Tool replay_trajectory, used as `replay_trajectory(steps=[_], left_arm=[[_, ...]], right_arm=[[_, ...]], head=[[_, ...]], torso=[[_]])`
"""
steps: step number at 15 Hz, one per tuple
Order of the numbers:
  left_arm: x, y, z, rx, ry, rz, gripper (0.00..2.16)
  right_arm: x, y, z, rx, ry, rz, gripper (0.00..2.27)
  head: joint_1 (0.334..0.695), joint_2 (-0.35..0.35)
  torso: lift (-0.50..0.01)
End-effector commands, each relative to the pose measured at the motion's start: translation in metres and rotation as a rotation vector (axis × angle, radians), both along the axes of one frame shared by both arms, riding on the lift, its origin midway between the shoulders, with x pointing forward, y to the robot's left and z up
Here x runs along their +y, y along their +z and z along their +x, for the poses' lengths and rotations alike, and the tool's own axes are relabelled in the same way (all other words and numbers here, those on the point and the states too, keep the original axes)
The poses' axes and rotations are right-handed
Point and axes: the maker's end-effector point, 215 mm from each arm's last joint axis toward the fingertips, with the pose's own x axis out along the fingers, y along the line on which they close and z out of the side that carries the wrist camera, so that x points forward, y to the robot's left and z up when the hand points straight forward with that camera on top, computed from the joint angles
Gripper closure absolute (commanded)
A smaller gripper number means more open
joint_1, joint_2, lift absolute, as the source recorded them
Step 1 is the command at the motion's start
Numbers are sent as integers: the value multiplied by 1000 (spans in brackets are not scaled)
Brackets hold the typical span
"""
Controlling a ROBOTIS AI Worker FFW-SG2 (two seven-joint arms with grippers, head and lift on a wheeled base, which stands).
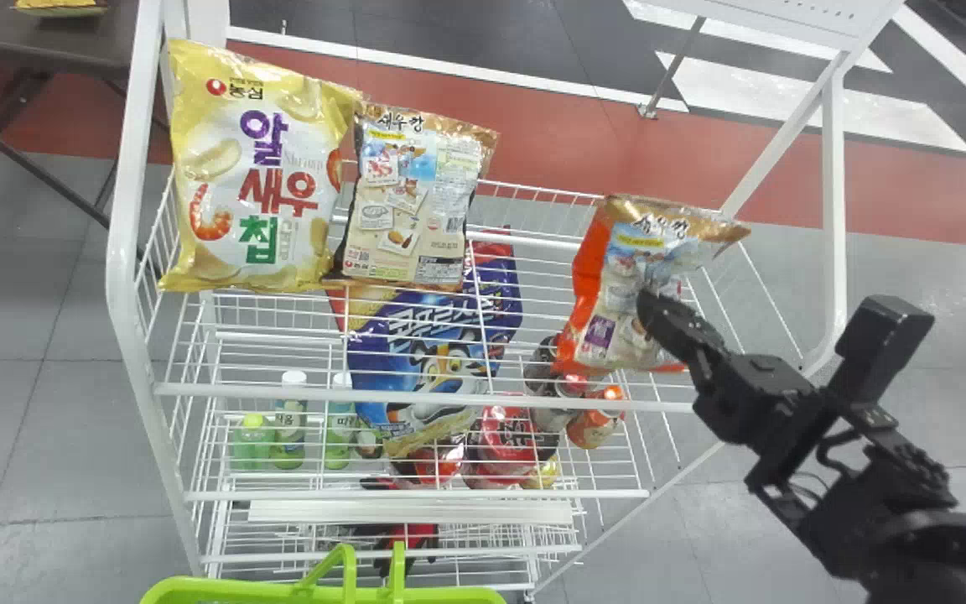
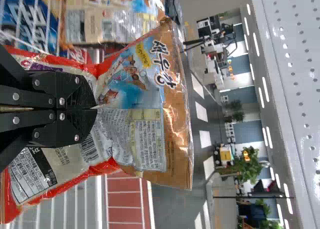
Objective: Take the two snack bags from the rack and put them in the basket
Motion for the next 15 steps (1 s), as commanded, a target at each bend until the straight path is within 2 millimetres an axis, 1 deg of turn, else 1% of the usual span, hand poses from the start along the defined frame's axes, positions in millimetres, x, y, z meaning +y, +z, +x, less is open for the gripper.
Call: replay_trajectory(steps=[1,4,5,7,8,10,11,12,13,14,15], left_arm=[[1,2,3,-1,11,-7,1521],[3,2,6,-3,19,-9,1521],[3,3,8,-14,24,-10,1521],[3,3,9,-17,25,-10,1521],[3,2,9,-17,25,-9,1521],[2,3,11,-22,23,-11,1521],[2,4,11,-23,23,-11,1521],[1,4,12,-25,22,-12,1521],[0,5,11,-25,18,-16,1521],[-1,6,10,-25,16,-18,1521],[-2,6,9,-25,14,-17,1521]], right_arm=[[27,-26,-37,160,50,62,2243],[68,-69,-104,417,145,189,2243],[85,-80,-129,510,184,249,2243],[113,-96,-179,693,255,355,2243],[126,-100,-197,751,287,391,2243],[139,-110,-211,793,309,402,2243],[149,-118,-221,823,325,400,2243],[158,-122,-226,840,341,401,2243],[172,-126,-233,861,370,408,2243],[183,-135,-242,893,388,395,2243],[199,-146,-254,932,414,400,2243]], head=[[695,-350],[695,-350],[695,-350],[695,-350],[695,-350],[695,-350],[695,-350],[695,-350],[695,-350],[695,-350],[695,-350]], torso=[[-10],[-10],[-10],[-10],[-10],[-10],[-10],[-10],[-10],[-10],[-10]])
